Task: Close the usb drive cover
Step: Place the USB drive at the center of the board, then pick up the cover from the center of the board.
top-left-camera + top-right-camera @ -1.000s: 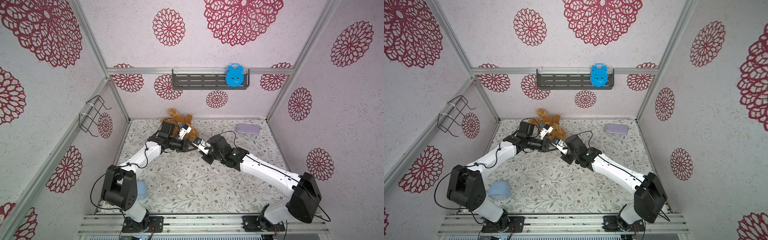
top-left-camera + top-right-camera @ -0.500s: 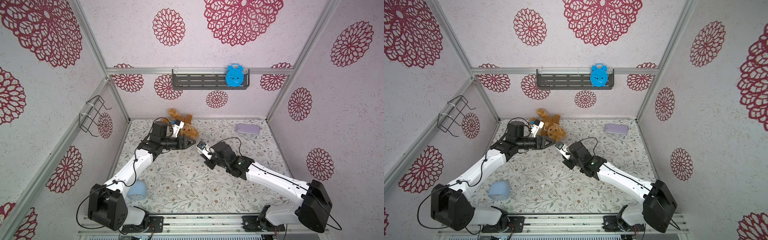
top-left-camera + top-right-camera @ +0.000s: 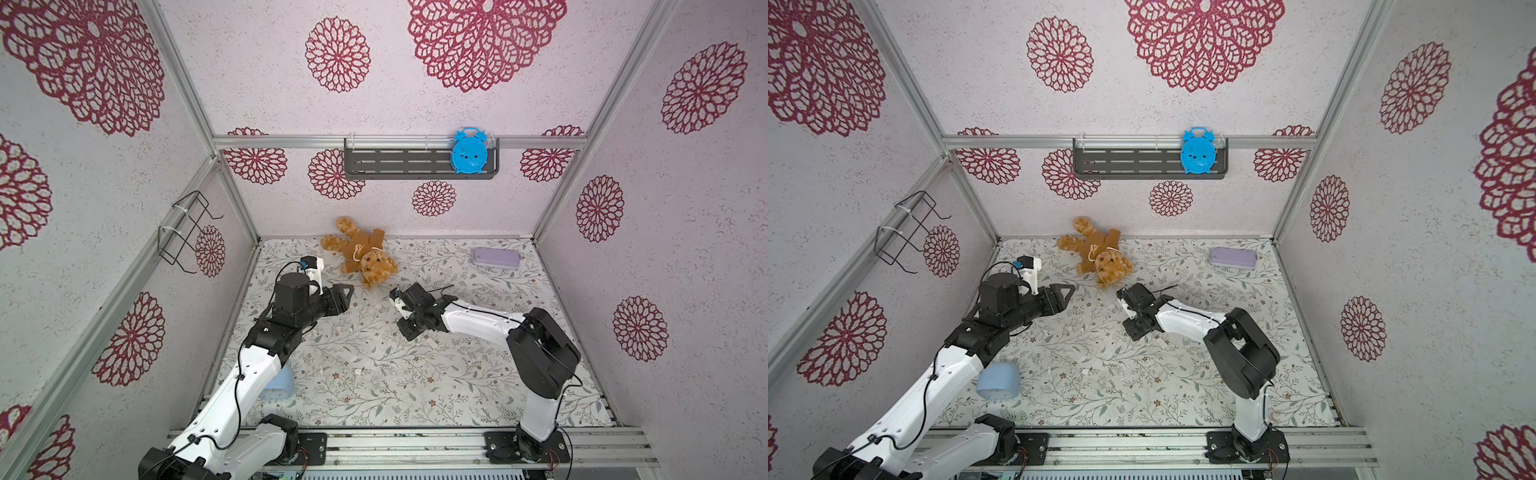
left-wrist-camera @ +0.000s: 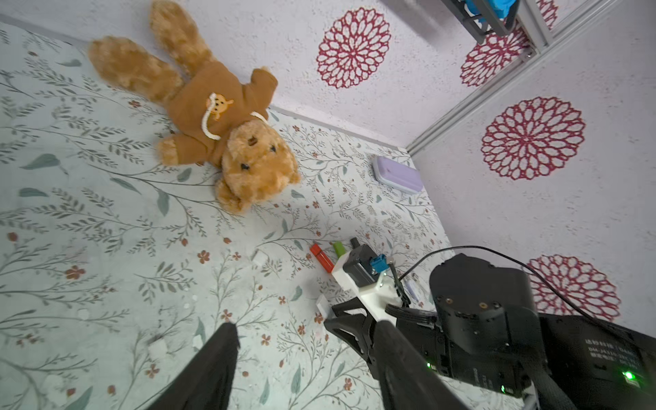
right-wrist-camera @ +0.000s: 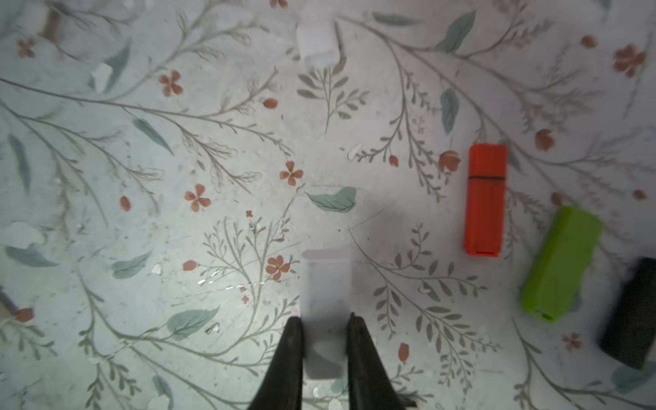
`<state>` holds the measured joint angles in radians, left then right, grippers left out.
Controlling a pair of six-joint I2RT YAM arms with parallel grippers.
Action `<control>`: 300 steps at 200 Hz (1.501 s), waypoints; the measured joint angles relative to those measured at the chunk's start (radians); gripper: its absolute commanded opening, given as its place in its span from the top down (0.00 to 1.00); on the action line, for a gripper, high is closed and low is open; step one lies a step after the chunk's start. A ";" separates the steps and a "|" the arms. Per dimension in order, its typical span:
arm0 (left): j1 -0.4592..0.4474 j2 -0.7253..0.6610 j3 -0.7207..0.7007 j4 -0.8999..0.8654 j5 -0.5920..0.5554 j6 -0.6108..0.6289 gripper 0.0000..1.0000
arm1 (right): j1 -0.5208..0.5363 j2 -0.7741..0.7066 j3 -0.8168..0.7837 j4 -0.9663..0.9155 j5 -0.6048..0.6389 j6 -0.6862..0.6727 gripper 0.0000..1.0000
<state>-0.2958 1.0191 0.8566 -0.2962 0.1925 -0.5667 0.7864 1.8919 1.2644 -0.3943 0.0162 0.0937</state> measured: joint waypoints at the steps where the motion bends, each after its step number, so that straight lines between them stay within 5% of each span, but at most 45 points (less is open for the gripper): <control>1: 0.000 -0.002 -0.002 0.000 -0.004 0.002 0.34 | 0.000 0.003 0.003 -0.003 0.001 0.001 0.89; 48: 0.002 -0.051 -0.037 -0.002 -0.092 0.016 0.30 | 0.000 0.105 0.133 -0.125 0.029 0.013 0.79; 105: 0.008 -0.079 -0.053 -0.008 -0.164 0.014 0.25 | 0.011 0.106 0.186 -0.212 0.031 -0.027 0.50; 153: 0.058 -0.103 -0.063 -0.034 -0.220 -0.029 0.19 | 0.053 -0.018 0.177 -0.198 -0.044 -0.119 0.49; 191: 0.192 -0.137 -0.118 -0.051 -0.227 -0.104 0.15 | 0.169 -0.093 0.164 -0.118 -0.114 -0.248 0.49; 225: 0.317 -0.127 -0.164 -0.074 -0.172 -0.172 0.13 | 0.278 -0.019 0.177 -0.113 -0.139 -0.338 0.50; 300: 0.381 -0.132 -0.166 -0.113 -0.149 -0.201 0.11 | 0.339 0.178 0.311 -0.248 -0.116 -0.426 0.51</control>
<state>0.0849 0.8871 0.6907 -0.4095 0.0433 -0.7673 1.1252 2.0697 1.5757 -0.6418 -0.1001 -0.3325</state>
